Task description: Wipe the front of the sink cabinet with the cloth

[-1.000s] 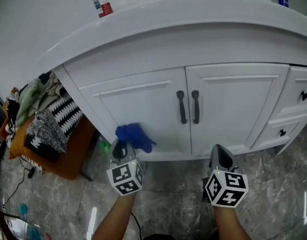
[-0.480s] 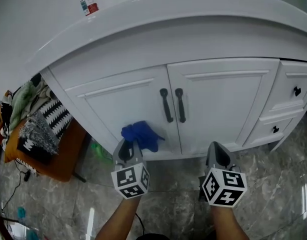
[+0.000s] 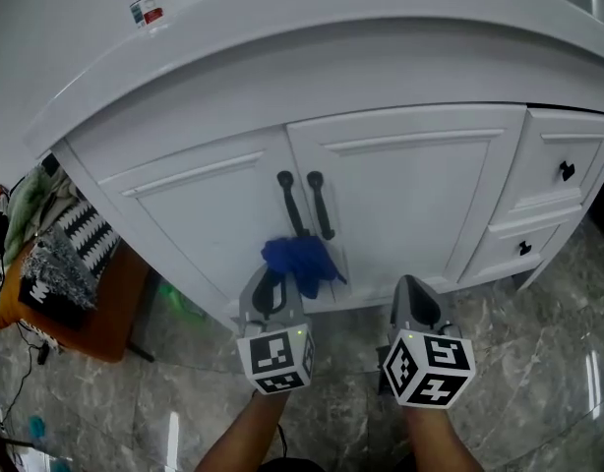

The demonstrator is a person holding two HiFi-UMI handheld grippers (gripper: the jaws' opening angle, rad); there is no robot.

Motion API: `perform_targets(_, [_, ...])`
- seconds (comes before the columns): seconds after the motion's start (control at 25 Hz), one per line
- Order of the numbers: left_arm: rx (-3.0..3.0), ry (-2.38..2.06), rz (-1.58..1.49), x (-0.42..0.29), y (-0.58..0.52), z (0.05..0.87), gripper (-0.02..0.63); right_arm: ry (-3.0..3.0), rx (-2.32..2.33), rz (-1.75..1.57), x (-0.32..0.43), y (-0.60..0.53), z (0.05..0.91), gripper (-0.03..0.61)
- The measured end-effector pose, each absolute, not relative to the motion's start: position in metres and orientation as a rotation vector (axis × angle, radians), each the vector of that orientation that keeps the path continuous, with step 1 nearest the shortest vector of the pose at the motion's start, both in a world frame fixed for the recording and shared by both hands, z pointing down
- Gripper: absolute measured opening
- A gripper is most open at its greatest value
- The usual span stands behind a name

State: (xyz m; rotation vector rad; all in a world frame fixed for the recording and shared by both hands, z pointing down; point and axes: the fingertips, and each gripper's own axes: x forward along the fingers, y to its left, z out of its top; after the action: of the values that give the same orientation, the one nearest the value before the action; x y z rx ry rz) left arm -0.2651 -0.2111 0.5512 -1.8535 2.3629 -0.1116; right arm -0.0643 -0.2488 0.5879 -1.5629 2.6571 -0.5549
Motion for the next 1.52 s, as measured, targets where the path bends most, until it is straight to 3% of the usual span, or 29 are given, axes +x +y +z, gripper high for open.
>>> perform_targets(0.72, [-1.941, 2.312, -0.052, -0.207, -0.222, 0.561, 0.051, 2.619, -1.611, -0.565, -0.032, -0.259, 0.589, -0.003])
perform_targets(1.52, [-2.191, 2.072, -0.001, -0.094, -0.287, 0.56, 0.051, 2.533, -1.739, -0.55, 0.039, -0.274, 0.586, -0.003])
